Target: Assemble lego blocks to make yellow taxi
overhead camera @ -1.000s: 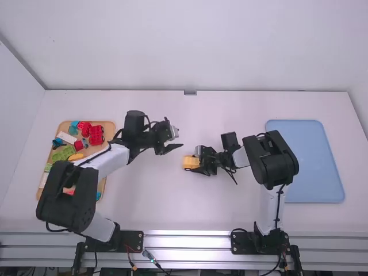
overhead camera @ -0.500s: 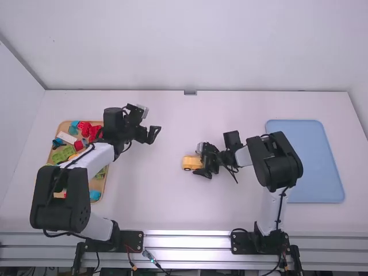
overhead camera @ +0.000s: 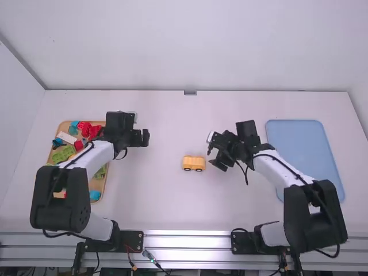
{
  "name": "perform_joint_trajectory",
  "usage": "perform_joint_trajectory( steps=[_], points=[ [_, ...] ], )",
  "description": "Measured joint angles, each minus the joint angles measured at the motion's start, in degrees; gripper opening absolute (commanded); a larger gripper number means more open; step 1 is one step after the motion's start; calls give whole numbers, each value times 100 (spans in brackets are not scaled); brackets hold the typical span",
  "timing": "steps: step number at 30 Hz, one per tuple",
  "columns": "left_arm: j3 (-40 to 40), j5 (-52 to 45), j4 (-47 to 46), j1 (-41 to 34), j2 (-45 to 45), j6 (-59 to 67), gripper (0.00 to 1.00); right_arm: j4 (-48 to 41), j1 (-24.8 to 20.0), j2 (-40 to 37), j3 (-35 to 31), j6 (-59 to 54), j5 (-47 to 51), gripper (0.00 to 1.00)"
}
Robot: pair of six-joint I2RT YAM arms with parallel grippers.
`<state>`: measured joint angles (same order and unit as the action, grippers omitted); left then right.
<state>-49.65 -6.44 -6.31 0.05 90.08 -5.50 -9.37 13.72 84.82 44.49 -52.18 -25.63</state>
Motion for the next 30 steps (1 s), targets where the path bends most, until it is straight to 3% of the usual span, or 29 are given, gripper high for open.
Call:
perform_joint_trajectory(
  steps=[8, 15, 18, 24, 30],
  points=[
    [-1480, 1067, -1899, 424, 0, -636, 99, 339, 125, -330, 0, -24, 273, 99],
    [-2433, 1360, -2979, 1515, 79, -1215, 99, 450, 245, -330, 0, -44, 313, 99],
    [-2997, 1425, -3700, 2109, 542, -1451, 99, 446, 240, -330, 0, -48, 334, 99],
    [-3587, 1353, -4280, 2643, 1665, -1554, 99, 439, 240, -330, 0, -48, 348, 99],
    [-3633, 1224, -4048, 2699, 2179, -1742, 99, 444, 240, -330, 0, -50, 350, 99]
  ],
)
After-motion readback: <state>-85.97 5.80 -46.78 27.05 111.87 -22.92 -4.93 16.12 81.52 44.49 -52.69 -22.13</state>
